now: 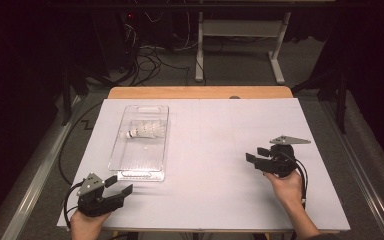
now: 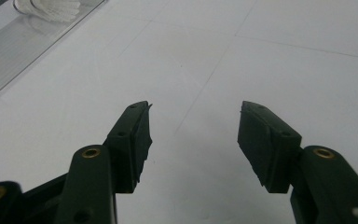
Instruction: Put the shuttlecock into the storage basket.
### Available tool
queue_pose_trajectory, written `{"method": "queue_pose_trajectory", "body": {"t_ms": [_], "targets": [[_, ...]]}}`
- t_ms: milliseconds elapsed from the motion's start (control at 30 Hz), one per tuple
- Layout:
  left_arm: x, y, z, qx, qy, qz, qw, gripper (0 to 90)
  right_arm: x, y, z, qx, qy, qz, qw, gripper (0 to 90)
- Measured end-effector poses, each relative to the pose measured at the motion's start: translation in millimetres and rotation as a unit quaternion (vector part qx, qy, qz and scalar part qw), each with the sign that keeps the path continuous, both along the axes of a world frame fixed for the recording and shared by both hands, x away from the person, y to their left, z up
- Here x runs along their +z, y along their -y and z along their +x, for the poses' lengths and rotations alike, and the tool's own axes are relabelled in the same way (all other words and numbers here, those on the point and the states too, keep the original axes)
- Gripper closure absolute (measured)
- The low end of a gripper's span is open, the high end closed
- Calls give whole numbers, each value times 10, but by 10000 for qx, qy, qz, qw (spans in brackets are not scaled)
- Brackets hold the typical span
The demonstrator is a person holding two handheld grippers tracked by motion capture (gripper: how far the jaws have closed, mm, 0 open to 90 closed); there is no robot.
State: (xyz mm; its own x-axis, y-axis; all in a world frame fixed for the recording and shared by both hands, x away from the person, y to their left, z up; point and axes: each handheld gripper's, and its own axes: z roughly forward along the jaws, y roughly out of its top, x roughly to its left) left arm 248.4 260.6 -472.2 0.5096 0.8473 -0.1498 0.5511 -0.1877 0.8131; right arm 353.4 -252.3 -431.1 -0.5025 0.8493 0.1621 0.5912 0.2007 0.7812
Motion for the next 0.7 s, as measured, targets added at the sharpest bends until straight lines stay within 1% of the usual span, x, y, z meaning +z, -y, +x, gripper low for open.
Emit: {"method": "queue_pose_trajectory", "body": {"t_ms": [167, 233, 400, 700], "targets": [[0, 1, -1, 1, 0, 0, 10000, 324, 1, 61, -41, -24, 34, 33, 10000, 441], [1, 0, -2, 0, -3, 7, 10000, 323, -5, 93, -54, -62, 22, 103, 9999, 440], [2, 2, -2, 3, -1, 4, 10000, 323, -22, 180, -86, -103, 88, 130, 9998, 432], [2, 1, -2, 6, -2, 4, 10000, 323, -55, 298, -158, -225, 71, 210, 9995, 421]]}}
